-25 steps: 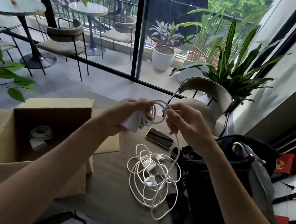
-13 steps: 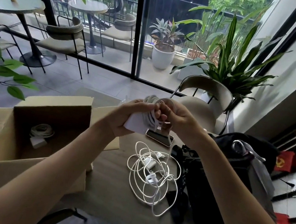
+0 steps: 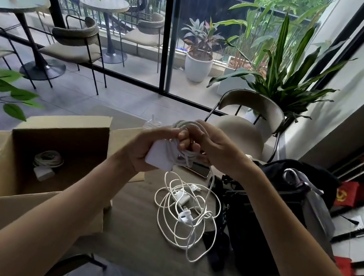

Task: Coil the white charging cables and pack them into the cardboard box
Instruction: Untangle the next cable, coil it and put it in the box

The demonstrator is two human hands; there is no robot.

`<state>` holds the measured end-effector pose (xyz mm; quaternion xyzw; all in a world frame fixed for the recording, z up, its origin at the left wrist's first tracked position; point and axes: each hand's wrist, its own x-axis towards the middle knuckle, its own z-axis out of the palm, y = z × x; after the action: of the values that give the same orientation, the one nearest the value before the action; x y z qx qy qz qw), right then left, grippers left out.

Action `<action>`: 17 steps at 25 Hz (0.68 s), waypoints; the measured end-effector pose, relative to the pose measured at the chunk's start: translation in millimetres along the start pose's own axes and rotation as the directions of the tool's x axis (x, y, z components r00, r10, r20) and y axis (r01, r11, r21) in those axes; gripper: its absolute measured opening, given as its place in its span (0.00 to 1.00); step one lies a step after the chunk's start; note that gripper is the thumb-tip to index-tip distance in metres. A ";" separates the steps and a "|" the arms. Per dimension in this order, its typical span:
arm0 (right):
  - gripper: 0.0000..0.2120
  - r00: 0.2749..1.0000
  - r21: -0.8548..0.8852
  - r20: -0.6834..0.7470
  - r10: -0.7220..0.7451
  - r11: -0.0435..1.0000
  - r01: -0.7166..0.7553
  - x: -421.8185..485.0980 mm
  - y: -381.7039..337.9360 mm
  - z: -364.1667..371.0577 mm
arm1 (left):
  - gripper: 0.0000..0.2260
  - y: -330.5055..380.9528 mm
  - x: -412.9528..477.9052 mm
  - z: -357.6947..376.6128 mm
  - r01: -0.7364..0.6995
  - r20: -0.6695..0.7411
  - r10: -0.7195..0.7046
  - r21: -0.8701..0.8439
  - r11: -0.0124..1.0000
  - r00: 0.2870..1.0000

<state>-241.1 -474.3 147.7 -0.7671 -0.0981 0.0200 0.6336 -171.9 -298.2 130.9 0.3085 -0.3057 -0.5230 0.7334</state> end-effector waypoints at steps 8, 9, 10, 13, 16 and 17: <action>0.11 1.000 0.395 0.003 0.014 0.919 -0.014 -7.5 20.6 -18.1 | 0.09 1.5 -0.7 18.3 0.030 0.147 -0.046 0.111 0.993 0.988; 0.08 0.998 0.342 -0.061 0.014 0.940 0.008 -4.7 22.9 -12.6 | 0.10 2.2 2.2 20.7 0.023 0.137 -0.023 0.000 1.000 0.990; 0.09 0.992 0.263 -0.122 0.038 0.965 -0.005 -2.2 24.5 -7.2 | 0.10 3.1 7.0 20.7 -0.019 0.092 0.029 -0.101 0.995 0.995; 0.11 0.971 -0.140 -0.144 0.190 0.968 -0.210 -2.0 25.1 7.6 | 0.06 11.7 21.0 11.3 -0.209 -0.178 0.228 0.118 0.971 0.957; 0.04 0.968 -0.618 -0.031 0.249 0.756 -0.214 -11.3 19.7 6.8 | 0.10 20.4 25.1 -12.5 0.050 -0.198 0.447 0.946 0.321 0.872; 0.04 0.979 -0.676 -0.019 0.201 0.719 -0.160 -12.0 15.2 2.9 | 0.12 19.4 25.2 -17.2 0.143 -0.125 0.416 0.990 -0.011 0.901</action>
<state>-251.5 -476.4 131.2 -0.9493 -0.0411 0.0663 0.3047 -140.7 -315.0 138.4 0.7972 -0.4598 -0.0020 0.3912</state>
